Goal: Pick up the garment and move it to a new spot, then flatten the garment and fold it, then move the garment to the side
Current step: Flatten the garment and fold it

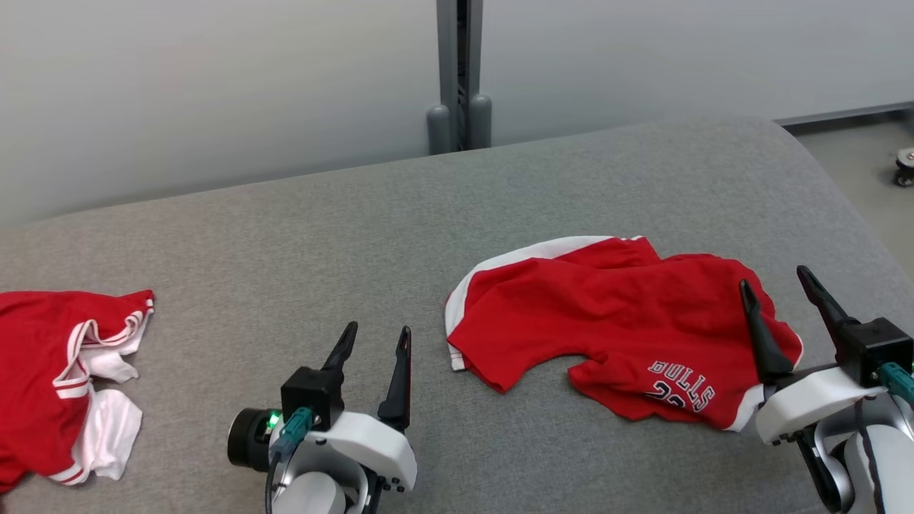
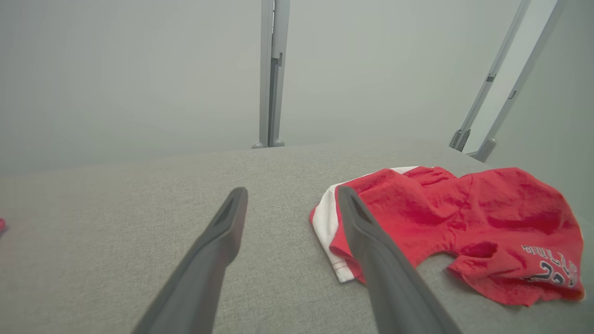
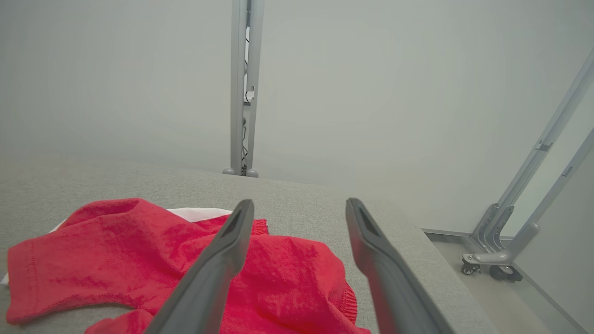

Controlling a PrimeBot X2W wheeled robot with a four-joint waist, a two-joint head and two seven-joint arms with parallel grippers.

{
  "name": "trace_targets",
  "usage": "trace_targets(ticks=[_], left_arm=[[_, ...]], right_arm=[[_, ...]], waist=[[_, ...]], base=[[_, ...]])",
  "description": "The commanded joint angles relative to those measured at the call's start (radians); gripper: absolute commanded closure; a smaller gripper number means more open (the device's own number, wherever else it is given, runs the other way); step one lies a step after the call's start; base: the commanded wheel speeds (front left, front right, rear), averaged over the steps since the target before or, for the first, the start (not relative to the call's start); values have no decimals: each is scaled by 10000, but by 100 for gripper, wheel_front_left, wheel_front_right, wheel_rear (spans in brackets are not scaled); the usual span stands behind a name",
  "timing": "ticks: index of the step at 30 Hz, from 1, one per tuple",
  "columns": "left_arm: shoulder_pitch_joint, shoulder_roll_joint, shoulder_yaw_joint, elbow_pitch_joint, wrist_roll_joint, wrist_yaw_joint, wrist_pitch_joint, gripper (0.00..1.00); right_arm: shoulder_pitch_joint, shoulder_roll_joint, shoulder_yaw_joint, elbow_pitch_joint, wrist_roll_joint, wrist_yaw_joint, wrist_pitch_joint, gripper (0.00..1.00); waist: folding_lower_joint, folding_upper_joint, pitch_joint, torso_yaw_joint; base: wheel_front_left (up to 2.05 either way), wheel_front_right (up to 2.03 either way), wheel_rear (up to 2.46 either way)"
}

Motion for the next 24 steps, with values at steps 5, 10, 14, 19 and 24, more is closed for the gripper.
trace_targets(ticks=[5,10,14,19,24], left_arm=[[-1224,51,-41,1143,32,-308,5,0],[-2700,47,-220,3046,-592,-654,3,0],[-3640,54,-646,4341,-937,-990,10,0],[-4348,54,-1188,5554,-1536,-1562,477,0],[-4877,54,-1329,6464,-1803,-1372,382,0]], right_arm=[[-15,131,78,-491,34,-2,-51,0],[-13,296,249,-658,152,-2,-52,0],[7,401,226,-621,198,-2,-52,0],[42,367,734,-484,469,-4,-52,0],[-58,244,1152,-495,794,-2,-53,0]], waist=[[0,0,778,-901],[0,0,1314,-1583],[0,0,1598,-1952],[0,0,1727,-2281],[0,0,1773,-2474]], base=[[0,0,0],[0,0,0],[0,0,0],[0,0,0],[0,0,0]])
